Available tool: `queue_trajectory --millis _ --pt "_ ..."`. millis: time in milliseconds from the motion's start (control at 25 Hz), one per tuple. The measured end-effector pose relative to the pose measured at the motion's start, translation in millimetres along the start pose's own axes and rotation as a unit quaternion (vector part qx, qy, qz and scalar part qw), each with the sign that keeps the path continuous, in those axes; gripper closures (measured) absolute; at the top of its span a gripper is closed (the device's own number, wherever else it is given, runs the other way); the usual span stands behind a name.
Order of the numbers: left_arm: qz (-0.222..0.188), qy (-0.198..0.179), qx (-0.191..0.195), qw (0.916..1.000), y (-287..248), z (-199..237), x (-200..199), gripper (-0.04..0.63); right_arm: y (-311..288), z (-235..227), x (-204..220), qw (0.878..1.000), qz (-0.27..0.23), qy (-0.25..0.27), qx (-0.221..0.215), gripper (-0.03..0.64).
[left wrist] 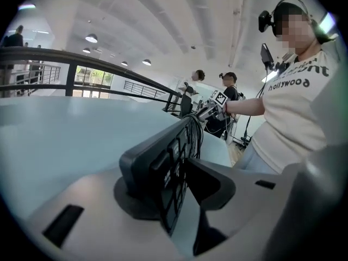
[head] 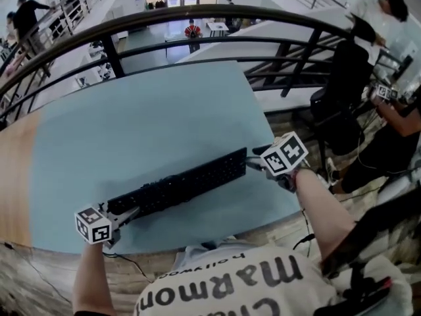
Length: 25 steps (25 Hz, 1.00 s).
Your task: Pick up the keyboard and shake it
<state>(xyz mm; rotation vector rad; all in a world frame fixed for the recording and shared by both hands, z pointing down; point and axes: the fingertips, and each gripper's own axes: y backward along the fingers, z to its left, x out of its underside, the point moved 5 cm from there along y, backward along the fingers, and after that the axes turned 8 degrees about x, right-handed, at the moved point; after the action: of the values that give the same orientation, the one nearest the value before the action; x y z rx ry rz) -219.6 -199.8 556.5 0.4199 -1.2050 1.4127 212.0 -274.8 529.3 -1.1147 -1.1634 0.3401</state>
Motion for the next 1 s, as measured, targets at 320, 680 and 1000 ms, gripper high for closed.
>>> queue_trajectory --millis 320,680,1000 --pt "0.010 0.022 -0.020 0.9995 2.1 -7.5 3.1 0.451 -8.5 4.1 -15.5 0.996 0.037 0.059 -0.063 0.479" --pt "0.018 0.017 -0.035 0.9991 6.2 -14.4 -3.9 0.448 -15.5 12.6 -22.6 0.984 0.065 0.101 -0.133 0.479" --pt "0.024 0.026 -0.062 0.9975 -11.6 -11.8 -12.4 0.439 -23.4 -7.6 -33.7 0.980 0.066 0.145 -0.121 0.482"
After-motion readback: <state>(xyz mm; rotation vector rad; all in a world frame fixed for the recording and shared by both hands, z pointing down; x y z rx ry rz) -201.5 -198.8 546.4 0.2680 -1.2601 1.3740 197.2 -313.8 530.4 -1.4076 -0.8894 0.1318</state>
